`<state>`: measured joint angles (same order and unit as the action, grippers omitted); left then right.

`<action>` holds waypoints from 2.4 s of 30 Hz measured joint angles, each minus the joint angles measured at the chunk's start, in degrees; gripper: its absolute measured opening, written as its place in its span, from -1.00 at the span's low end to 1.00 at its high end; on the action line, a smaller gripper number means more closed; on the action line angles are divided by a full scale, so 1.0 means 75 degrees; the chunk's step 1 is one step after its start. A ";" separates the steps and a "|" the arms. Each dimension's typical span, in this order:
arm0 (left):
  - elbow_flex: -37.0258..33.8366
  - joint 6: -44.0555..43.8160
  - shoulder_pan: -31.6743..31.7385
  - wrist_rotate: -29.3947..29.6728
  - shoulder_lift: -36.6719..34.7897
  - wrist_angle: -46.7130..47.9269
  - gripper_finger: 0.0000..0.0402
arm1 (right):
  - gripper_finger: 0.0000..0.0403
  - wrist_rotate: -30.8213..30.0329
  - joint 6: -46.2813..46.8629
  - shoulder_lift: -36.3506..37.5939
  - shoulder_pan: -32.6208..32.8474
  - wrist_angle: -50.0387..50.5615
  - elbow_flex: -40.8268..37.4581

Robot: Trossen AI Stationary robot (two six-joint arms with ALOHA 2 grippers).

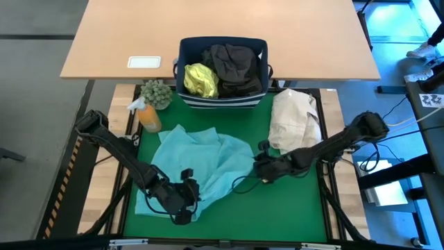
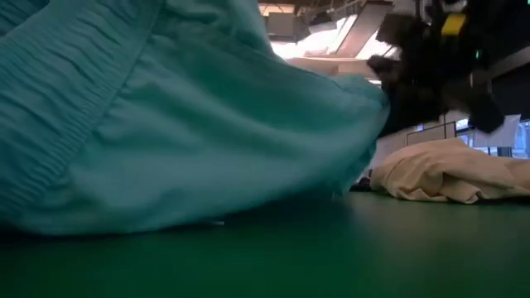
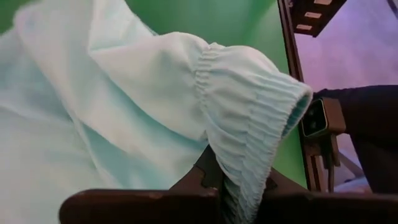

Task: Fold laundry
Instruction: Fold the blue shorts

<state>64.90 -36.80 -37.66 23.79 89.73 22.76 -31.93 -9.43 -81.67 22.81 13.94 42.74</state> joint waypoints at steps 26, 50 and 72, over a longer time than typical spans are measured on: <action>0.1163 0.0115 -0.0706 0.0627 0.0012 0.0956 -0.98 | -1.00 0.3541 0.0843 0.2018 0.0012 0.1436 0.0015; 0.1291 -0.2366 -0.0086 0.0679 0.0015 0.4622 -0.98 | -0.23 0.2786 0.3026 -0.0410 0.0962 0.0505 0.0017; 0.1288 -0.2418 -0.0089 0.0613 0.0015 0.4593 -0.96 | -0.30 0.1210 0.3986 -0.2206 0.0763 -0.1043 0.0050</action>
<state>74.56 -54.94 -38.33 28.38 89.84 57.21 -22.86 20.47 -98.21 28.53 6.11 43.12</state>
